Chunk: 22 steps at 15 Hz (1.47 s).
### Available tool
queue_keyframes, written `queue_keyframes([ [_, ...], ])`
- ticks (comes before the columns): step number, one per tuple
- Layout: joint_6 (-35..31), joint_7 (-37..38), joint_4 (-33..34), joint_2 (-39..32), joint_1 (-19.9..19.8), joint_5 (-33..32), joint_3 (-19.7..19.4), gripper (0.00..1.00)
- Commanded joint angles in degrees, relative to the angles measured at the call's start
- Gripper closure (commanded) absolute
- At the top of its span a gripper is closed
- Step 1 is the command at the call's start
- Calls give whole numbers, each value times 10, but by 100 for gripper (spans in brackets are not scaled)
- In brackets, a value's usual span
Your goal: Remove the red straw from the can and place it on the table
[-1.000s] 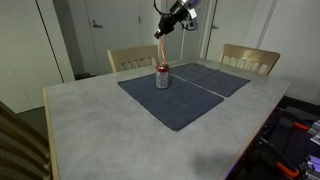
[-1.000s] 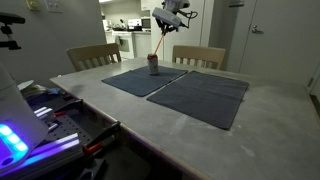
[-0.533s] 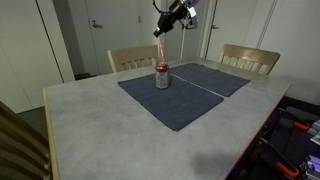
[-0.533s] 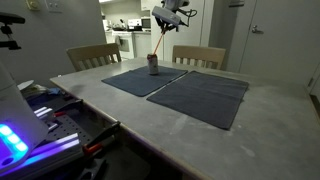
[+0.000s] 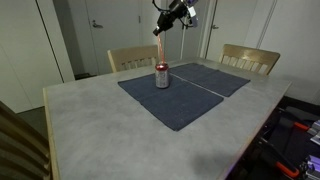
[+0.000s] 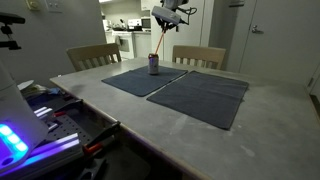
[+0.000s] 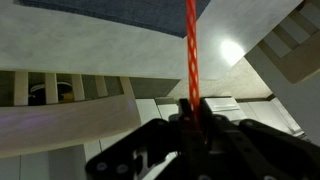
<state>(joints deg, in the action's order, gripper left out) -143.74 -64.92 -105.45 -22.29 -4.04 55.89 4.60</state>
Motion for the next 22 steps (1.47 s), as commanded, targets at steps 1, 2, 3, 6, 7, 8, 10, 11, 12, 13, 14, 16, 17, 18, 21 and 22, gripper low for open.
queue_keyframes([
  [1, -22, -35, -33, 31, -9, 27, 11, 98],
  [2, -23, -36, -35, 35, -9, 27, 10, 98],
  [3, -23, -37, -37, 40, -7, 27, 9, 98],
  [6, -29, -34, -46, 61, -3, 19, 5, 98],
  [7, -31, -32, -49, 67, -1, 16, 4, 98],
  [8, -31, -31, -52, 75, 0, 14, 3, 98],
  [10, -32, -29, -59, 87, 2, 12, 1, 98],
  [11, -34, -30, -61, 91, 3, 11, 0, 98],
  [12, -35, -30, -66, 98, 4, 11, 0, 98],
  [13, -36, -28, -69, 102, 5, 9, -1, 98],
  [14, -37, -25, -72, 108, 6, 5, -2, 98],
  [16, -34, -17, -77, 117, 7, -7, -5, 98],
  [17, -29, -8, -80, 123, 8, -19, -8, 98],
  [18, -18, -4, -82, 128, 8, -30, -9, 98],
  [21, 47, 1, -92, 144, 11, -75, -7, 98],
  [22, 71, 3, -92, 147, 12, -92, -6, 98],
])
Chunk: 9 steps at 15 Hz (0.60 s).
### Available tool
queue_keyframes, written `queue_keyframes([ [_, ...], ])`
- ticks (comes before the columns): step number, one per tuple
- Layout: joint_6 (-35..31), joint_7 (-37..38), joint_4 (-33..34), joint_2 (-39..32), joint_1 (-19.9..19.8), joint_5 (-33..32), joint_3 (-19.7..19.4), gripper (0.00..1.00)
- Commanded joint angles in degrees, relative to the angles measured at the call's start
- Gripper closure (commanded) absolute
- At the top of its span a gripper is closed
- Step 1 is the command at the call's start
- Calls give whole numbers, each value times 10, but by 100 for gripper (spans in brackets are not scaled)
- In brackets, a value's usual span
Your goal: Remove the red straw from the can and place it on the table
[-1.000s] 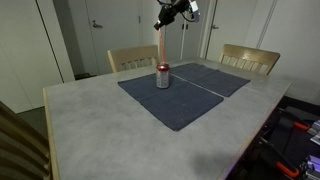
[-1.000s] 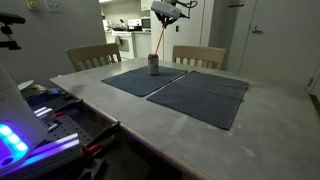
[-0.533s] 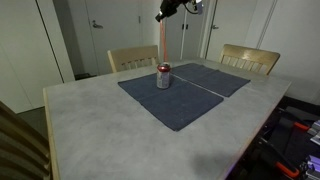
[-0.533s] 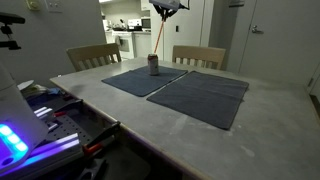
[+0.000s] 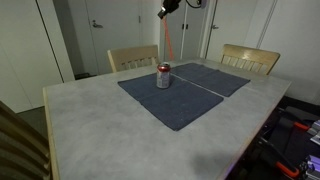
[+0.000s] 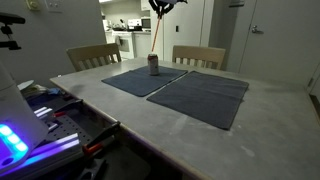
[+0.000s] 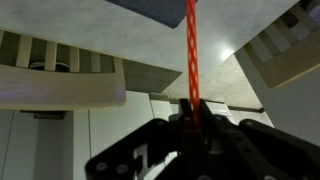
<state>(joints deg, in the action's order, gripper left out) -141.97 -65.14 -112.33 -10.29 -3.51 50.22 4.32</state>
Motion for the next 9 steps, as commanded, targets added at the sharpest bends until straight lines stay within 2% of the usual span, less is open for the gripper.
queue_keyframes([
  [1, 76, 16, -24, 29, 9, -55, -4, 98],
  [4, 139, 48, -18, 25, 14, -109, -6, 98],
  [9, 205, 77, 17, -19, 25, -164, -1, 98],
])
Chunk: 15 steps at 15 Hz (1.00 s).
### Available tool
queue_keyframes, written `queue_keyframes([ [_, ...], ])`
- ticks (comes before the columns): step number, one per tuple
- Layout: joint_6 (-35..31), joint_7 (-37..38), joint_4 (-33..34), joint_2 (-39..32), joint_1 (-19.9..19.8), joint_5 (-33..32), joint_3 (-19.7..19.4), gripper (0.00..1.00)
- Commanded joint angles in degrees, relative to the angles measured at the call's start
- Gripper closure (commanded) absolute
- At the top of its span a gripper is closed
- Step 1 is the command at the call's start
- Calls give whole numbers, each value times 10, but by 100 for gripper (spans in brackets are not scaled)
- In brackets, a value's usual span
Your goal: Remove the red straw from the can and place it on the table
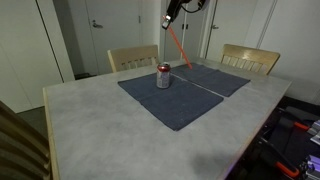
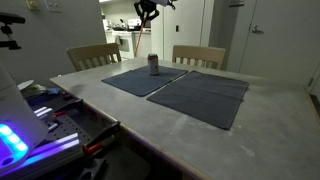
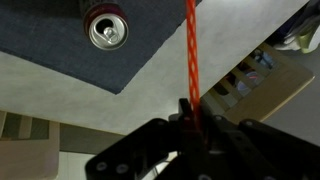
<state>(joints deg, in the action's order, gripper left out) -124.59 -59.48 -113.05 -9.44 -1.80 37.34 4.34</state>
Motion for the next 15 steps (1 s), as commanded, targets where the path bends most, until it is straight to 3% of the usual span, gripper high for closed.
queue_keyframes([
  [1, 38, 28, 33, -38, 10, -49, 0, 98],
  [5, 69, 61, 75, -84, 16, -106, 8, 98],
  [15, 224, 146, 258, -219, 37, -249, 33, 98],
])
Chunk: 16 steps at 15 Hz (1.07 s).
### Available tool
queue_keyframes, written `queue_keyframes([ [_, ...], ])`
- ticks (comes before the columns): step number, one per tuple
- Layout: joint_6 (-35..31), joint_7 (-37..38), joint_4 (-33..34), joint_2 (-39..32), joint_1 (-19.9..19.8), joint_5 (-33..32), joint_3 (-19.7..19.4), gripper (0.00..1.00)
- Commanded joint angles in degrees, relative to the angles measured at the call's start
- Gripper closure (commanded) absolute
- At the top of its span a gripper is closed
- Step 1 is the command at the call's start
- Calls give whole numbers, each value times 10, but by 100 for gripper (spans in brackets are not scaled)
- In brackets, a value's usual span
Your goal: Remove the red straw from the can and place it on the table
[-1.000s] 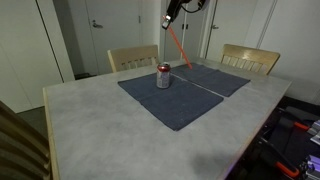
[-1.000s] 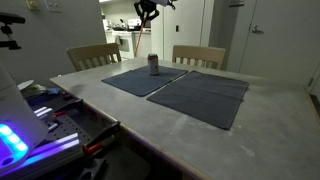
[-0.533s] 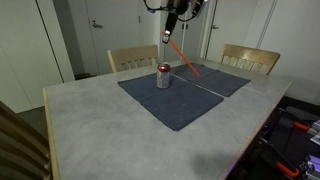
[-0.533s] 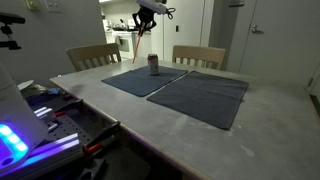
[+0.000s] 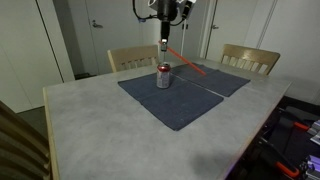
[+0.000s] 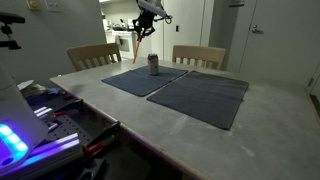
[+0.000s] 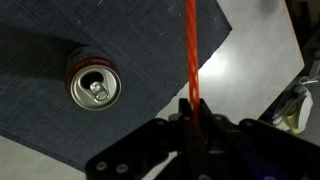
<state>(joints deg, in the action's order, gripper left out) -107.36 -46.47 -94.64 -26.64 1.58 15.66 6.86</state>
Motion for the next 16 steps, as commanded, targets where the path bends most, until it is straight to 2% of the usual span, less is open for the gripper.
queue_keyframes([
  [1, 62, 18, 89, -56, 5, -40, 11, 98],
  [9, 97, 15, 181, -112, 10, -68, 22, 98],
  [16, 182, 10, 244, -145, 10, -68, 29, 98],
])
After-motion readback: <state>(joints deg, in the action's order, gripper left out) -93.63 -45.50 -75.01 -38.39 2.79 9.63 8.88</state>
